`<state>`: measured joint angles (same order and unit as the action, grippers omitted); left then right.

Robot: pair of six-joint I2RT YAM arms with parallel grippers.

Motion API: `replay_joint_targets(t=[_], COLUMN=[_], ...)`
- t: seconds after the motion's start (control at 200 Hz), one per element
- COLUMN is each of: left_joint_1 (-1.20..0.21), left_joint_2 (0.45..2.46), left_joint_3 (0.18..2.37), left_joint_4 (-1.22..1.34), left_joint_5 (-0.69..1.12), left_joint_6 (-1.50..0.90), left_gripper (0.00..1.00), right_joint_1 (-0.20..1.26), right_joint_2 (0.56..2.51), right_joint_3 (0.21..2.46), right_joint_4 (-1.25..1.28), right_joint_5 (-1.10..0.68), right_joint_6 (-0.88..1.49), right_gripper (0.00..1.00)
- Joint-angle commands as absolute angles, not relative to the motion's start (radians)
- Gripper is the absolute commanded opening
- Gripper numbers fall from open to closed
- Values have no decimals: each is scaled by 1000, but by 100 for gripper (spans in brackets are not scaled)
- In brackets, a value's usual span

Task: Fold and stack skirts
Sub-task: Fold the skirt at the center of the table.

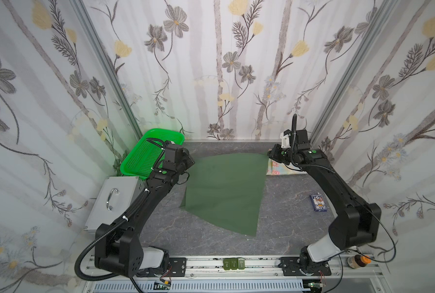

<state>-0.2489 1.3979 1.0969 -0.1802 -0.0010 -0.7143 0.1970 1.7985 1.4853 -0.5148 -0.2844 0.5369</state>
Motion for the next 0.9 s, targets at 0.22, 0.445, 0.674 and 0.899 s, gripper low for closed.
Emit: replay_joint_targets(t=[0.22, 0.445, 0.674, 0.899], left_joint_1=[-200, -186, -140, -118], left_joint_2=[1619, 1508, 1417, 1280], left_joint_3=[1113, 920, 780, 678], left_joint_4=[164, 308, 309, 313], left_joint_5=[61, 37, 18, 11], left_joint_6=[-607, -587, -627, -619], left_gripper=[0, 0, 0, 0], right_joint_1=[237, 332, 380, 389], right_joint_2=[1972, 1820, 1725, 1634], right_joint_3=[1513, 1224, 1006, 904], right_joint_4=[-323, -239, -181, -186], right_joint_5=[-275, -213, -228, -227], right_joint_6=[475, 496, 558, 574], right_gripper=[0, 0, 0, 0])
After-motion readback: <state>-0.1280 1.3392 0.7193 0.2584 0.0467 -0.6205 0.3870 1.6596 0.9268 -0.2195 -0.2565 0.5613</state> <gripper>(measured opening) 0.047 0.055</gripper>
